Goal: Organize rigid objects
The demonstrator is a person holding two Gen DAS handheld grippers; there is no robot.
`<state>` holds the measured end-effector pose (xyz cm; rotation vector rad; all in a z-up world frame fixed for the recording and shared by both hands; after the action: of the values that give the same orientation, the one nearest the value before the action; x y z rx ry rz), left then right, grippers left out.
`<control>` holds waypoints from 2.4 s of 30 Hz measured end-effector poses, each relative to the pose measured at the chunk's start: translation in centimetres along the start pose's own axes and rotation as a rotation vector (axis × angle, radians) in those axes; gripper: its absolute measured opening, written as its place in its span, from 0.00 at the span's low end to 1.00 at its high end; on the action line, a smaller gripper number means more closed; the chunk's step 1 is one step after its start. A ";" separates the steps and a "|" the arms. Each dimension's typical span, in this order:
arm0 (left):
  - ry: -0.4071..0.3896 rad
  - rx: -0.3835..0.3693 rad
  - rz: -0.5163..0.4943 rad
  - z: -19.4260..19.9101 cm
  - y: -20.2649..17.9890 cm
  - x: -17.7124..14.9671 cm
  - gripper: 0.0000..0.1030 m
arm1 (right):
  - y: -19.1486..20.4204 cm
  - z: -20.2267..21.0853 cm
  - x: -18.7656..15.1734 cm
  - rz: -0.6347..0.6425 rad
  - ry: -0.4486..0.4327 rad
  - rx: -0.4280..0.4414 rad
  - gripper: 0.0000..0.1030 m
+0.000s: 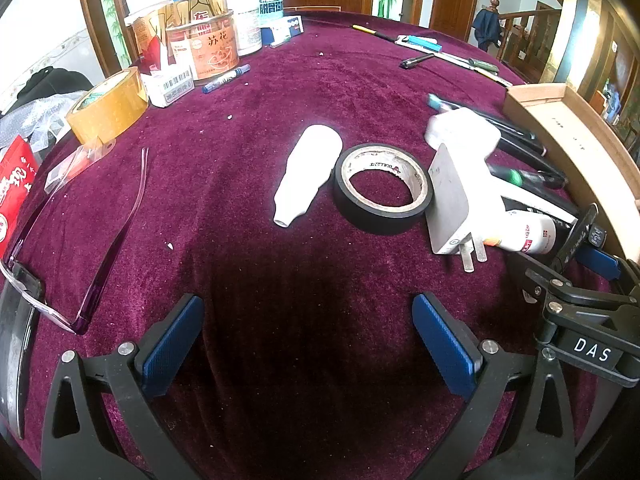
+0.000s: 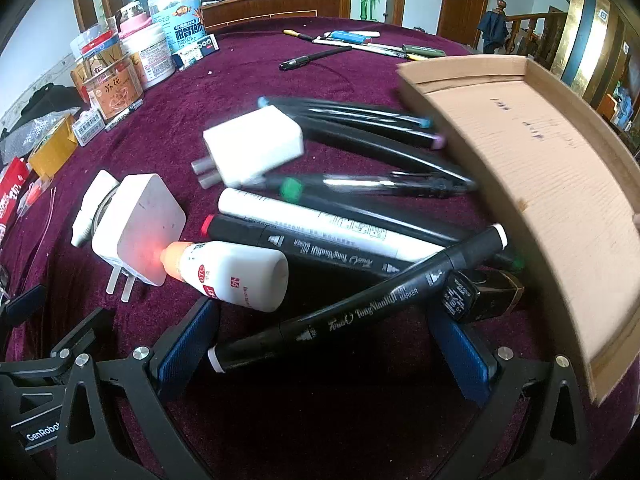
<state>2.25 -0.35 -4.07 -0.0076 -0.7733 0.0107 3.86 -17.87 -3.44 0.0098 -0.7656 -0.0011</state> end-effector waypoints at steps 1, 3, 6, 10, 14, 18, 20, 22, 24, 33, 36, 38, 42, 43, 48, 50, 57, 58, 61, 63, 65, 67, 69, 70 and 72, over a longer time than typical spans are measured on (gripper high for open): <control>0.000 0.000 0.000 0.0 0.0 0.0 1.00 | -0.1 0.0 0.0 -0.002 0.000 0.001 0.98; 0.000 0.000 0.000 0.0 0.0 0.0 1.00 | -0.1 0.0 0.0 -0.001 0.000 0.001 0.98; 0.000 0.000 0.000 0.0 0.0 0.0 1.00 | 0.0 0.0 0.0 -0.001 0.000 0.001 0.98; 0.000 0.000 0.000 0.0 0.0 0.0 1.00 | 0.0 0.1 0.0 -0.001 0.000 0.001 0.98; 0.000 0.000 0.000 0.0 0.0 0.0 1.00 | 0.0 0.1 0.0 -0.001 0.000 0.000 0.98; 0.000 0.000 0.000 0.0 0.0 0.0 1.00 | 0.0 0.0 0.0 0.000 0.000 0.000 0.98; 0.000 0.000 0.000 0.0 0.0 0.0 1.00 | 0.0 0.1 0.0 0.000 0.000 0.000 0.98; 0.000 0.000 0.000 0.0 0.0 0.0 1.00 | 0.0 0.1 0.0 0.000 0.000 0.000 0.98; 0.000 0.000 0.000 0.0 0.0 0.0 1.00 | 0.0 0.1 0.0 0.000 0.000 0.000 0.98; 0.000 0.000 0.000 0.0 0.0 0.0 1.00 | 0.0 0.0 0.0 0.000 0.000 0.000 0.98; 0.000 0.000 0.000 0.0 0.0 0.0 1.00 | -0.1 0.0 0.0 0.000 0.000 0.000 0.98; -0.001 0.001 0.000 0.0 0.0 0.0 1.00 | 0.0 0.1 0.0 0.000 0.000 0.000 0.98; 0.000 0.001 -0.001 -0.2 0.2 0.1 1.00 | 0.2 0.2 0.0 0.000 0.000 -0.001 0.98; -0.001 0.002 -0.001 -0.1 0.2 0.1 1.00 | 0.2 0.2 0.0 0.001 0.000 0.000 0.98; 0.001 -0.003 -0.005 -0.1 0.2 0.0 1.00 | 0.3 0.2 -0.1 0.086 0.065 0.083 0.98; 0.005 -0.026 -0.022 0.0 0.2 0.0 1.00 | 0.3 0.4 0.1 0.107 0.095 0.115 0.99; 0.025 -0.051 -0.029 0.8 0.8 -0.8 1.00 | 0.3 2.5 -1.6 0.195 0.213 0.270 0.98; 0.033 -0.058 -0.025 1.0 1.1 -0.7 1.00 | 0.0 3.1 -1.7 0.200 0.227 0.284 0.96; 0.035 -0.067 0.036 1.8 2.3 -0.3 1.00 | -0.4 5.8 -1.9 0.259 0.183 0.319 0.94; 0.015 -0.071 0.050 2.4 3.2 0.5 1.00 | -0.4 7.3 -1.5 0.295 0.143 0.334 0.94; 0.003 -0.063 0.044 3.0 4.0 1.8 1.00 | -0.8 8.6 -0.6 0.321 0.105 0.357 0.91; 0.012 -0.070 0.045 2.8 4.6 3.2 0.96 | -0.3 9.4 -0.1 0.334 0.056 0.386 0.90; 0.034 -0.061 0.033 2.0 4.9 4.4 0.78 | -0.3 10.1 0.3 0.344 0.026 0.404 0.90; 0.062 -0.073 0.031 1.3 4.9 4.9 0.66 | -0.2 10.4 0.2 0.346 0.008 0.409 0.90; 0.090 -0.090 0.021 0.2 4.5 5.4 0.63 | -0.5 11.0 0.0 0.352 -0.008 0.411 0.90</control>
<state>5.93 4.22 -0.21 -0.1013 -0.6831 -0.0052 -3.70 -18.42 4.48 0.2660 -0.7564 0.4909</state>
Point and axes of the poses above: each gripper's, at about its wrist camera, not at the fingertips, and z roughly against the way its jaws point, y to its left, x to its top, the point moved 5 cm from there along -z, roughly the way its jaws point, and after that the axes turned 13 degrees about -y, right-handed, at the moved point
